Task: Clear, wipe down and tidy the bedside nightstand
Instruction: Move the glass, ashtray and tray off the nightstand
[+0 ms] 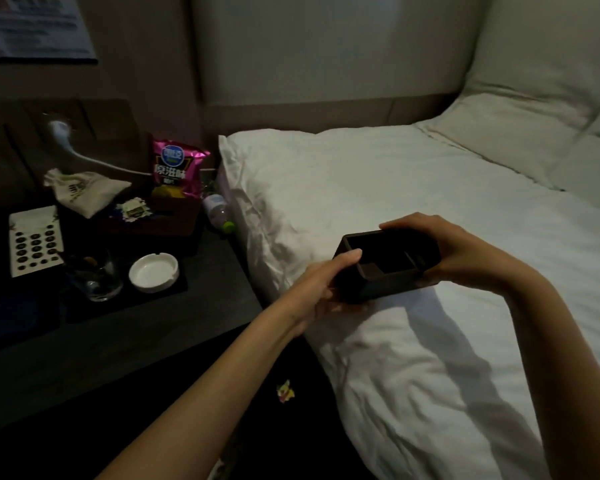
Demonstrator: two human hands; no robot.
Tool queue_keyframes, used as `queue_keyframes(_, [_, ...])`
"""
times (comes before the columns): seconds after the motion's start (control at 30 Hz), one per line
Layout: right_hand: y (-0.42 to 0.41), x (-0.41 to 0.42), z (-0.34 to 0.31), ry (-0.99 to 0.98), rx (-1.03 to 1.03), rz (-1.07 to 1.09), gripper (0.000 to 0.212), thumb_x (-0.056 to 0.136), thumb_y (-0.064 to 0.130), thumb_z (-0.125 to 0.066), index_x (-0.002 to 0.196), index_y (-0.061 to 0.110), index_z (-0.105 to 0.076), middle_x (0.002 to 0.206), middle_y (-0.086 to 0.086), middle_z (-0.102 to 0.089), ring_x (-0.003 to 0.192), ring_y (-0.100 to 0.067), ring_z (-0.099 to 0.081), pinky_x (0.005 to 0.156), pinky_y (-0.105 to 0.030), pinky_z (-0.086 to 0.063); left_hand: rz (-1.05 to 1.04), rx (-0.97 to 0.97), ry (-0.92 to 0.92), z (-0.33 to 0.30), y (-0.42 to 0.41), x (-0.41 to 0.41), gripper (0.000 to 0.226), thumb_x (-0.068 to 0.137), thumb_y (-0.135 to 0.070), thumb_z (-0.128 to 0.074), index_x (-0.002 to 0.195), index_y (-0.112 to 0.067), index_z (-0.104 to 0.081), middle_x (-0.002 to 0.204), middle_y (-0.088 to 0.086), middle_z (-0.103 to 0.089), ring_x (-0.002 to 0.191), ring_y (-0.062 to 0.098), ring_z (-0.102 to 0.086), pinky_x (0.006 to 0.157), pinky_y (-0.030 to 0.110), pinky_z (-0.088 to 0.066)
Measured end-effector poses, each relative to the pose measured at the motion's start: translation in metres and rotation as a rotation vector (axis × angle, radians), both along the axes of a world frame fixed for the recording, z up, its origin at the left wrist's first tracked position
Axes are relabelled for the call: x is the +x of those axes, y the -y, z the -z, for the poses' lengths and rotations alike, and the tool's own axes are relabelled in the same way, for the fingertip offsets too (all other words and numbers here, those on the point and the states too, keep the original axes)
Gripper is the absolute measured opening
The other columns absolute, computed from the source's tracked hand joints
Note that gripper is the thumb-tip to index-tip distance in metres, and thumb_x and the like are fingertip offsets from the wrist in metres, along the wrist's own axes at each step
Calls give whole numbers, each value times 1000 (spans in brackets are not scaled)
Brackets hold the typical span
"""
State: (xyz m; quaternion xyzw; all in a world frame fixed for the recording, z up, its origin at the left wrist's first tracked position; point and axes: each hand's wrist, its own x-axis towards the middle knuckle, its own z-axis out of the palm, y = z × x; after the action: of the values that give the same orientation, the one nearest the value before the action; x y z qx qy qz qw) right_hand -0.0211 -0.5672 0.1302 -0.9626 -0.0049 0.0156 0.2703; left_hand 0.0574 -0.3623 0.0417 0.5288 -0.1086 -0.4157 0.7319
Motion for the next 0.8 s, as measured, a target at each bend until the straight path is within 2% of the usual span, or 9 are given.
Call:
queue_keyframes(0.03, [8,-3,1,4,-16,24,79,69,-11,-76,135,25,-53,127,3,-53,118,-16,-48,97,-33,-47,-2,35,24,0,13,0,37,85,-41,-67,104,-9,-69,81,5,-73,66,16,-70,72,38,-59])
queue_keyframes(0.1, [21,-6,3,16,-37,51,79,69,-12,-76,135,24,-52,127,2,-53,119,-18,-47,97,-35,-47,-18,107,73,0,33,2,50,80,-47,-71,107,-5,-69,84,7,-71,71,22,-69,68,35,-57])
queue_keyframes(0.17, [34,-7,5,26,-56,74,79,68,-12,-76,134,24,-53,128,1,-52,119,-19,-47,97,-38,-48,-16,102,67,1,50,3,61,71,-51,-77,104,0,-69,85,13,-68,73,29,-69,59,31,-57])
queue_keyframes(0.23, [45,-6,7,24,-76,97,80,66,-13,-75,134,24,-53,128,1,-53,118,-19,-47,97,-42,-48,-13,94,53,3,59,6,66,63,-52,-81,97,4,-68,77,13,-67,69,31,-70,57,29,-58])
queue_keyframes(0.37, [54,2,21,-25,-138,140,77,67,-13,-71,132,26,-55,129,1,-52,122,-23,-46,99,-50,-46,36,172,127,12,67,10,49,73,-47,-78,83,-1,-65,61,3,-68,62,25,-71,61,30,-59])
queue_keyframes(0.53, [49,5,39,-41,-98,163,74,68,-17,-65,130,23,-56,130,-2,-53,122,-25,-49,100,-50,-46,2,315,263,16,62,8,67,69,-55,-78,95,5,-64,77,13,-72,66,27,-74,61,34,-60])
queue_keyframes(0.6, [48,5,42,-41,-127,163,73,70,-15,-65,131,23,-54,132,-2,-53,125,-25,-47,101,-50,-44,2,358,342,16,58,7,70,68,-58,-77,95,5,-65,73,15,-73,63,26,-74,61,35,-60])
queue_keyframes(0.7, [40,7,41,-95,-203,167,75,73,-14,-62,135,25,-49,138,0,-49,130,-25,-42,104,-50,-40,-18,421,450,15,53,6,67,72,-56,-76,94,7,-63,61,13,-71,57,23,-72,54,28,-57])
queue_keyframes(0.8, [27,10,33,-173,-264,178,77,77,-14,-58,141,25,-42,145,-1,-44,135,-24,-37,109,-47,-37,-36,402,427,14,46,4,53,77,-45,-76,100,0,-61,63,13,-72,58,23,-72,53,27,-56])
